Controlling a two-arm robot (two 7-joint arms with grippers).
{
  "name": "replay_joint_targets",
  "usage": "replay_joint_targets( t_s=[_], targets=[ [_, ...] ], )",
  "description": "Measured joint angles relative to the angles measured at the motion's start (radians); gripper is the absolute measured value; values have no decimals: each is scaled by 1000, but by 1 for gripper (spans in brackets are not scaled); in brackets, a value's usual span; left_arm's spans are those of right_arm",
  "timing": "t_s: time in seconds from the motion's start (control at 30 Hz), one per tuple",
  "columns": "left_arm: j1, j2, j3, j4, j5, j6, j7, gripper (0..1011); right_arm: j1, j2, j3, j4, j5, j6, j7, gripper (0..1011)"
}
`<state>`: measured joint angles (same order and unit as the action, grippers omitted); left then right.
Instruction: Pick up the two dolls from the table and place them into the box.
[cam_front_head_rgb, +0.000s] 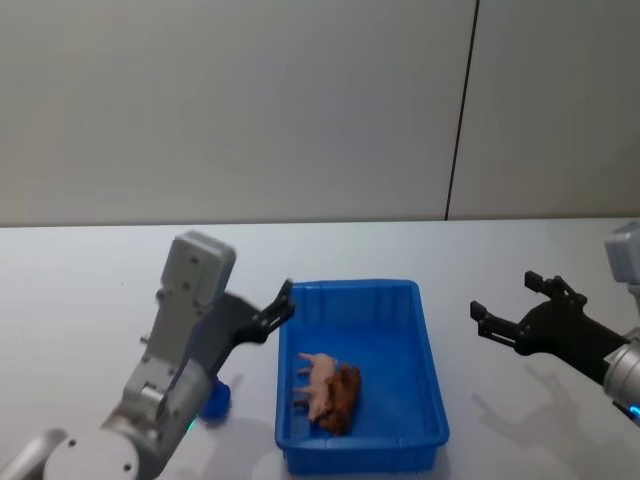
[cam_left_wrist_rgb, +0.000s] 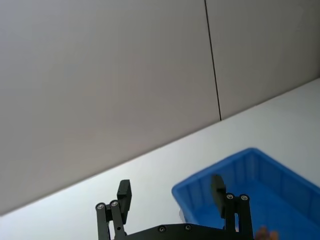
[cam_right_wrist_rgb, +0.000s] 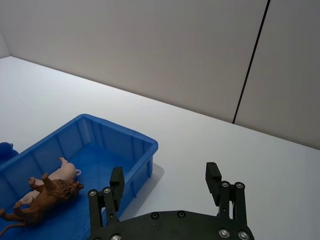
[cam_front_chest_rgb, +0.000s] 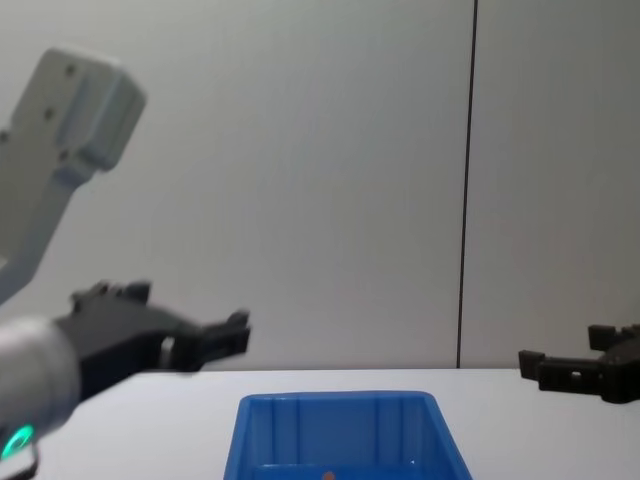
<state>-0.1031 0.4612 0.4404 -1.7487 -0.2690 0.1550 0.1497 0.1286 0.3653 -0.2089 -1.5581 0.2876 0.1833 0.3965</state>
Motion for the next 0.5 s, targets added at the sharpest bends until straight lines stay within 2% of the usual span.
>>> replay_joint_targets(
  t_s=[0.27,0.5],
  targets=[
    [66,50,-11,-14,-61,-3,17,1001,-1,3,2,1,4,-1,-1,1001],
    [106,91,-27,9,-112,-24,-31,1001,-1,4,3,2,5,-1,-2,1001]
  ],
)
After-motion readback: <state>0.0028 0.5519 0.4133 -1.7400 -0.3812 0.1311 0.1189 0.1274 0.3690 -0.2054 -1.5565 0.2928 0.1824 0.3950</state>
